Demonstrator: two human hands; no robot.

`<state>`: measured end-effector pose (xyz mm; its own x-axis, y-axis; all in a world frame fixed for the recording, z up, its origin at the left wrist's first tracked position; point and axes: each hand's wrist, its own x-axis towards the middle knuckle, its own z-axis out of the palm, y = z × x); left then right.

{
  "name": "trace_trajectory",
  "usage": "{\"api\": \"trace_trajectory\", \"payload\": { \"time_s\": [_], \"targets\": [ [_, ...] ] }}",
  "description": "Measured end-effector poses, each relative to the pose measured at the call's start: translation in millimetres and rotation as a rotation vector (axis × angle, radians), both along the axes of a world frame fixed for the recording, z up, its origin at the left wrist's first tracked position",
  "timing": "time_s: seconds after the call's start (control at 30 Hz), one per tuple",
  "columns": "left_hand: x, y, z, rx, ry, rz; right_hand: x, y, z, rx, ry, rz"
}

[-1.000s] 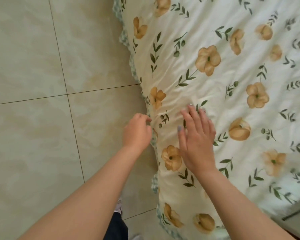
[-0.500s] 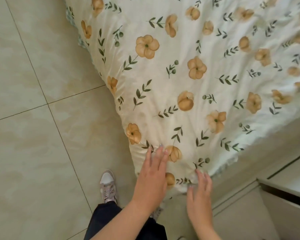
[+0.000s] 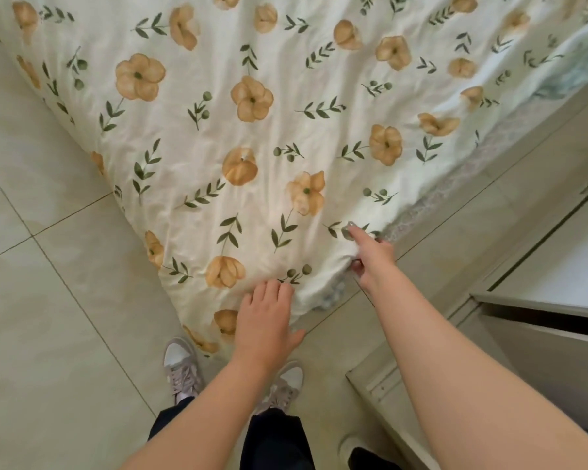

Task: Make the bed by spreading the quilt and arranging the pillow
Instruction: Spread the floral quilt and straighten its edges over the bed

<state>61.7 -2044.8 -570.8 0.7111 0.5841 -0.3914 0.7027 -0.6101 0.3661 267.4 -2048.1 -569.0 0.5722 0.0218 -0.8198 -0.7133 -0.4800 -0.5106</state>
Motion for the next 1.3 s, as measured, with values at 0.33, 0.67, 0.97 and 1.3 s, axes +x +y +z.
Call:
{"api": "trace_trajectory", "payload": {
  "time_s": [0.33,0.67,0.97,1.3],
  "targets": [
    [25.2,-23.2,-13.2,0.156,0.077,-0.001,37.8,-72.1,-0.8,0.445,0.384,-0.036],
    [25.6,-17.1,1.5,-0.054,0.212,-0.228,40.9,-113.4,-11.6,-0.16,-0.085,0.5],
    [120.6,25.1,27.0,-0.13,-0.056,-0.247,75.3,-75.2,7.9,0.002,-0.321,0.423],
    [220.8,43.1,8.6,-0.166,-0.155,-0.137,173.4,-30.5,16.7,0.046,-0.206,0.18]
  ]
}}
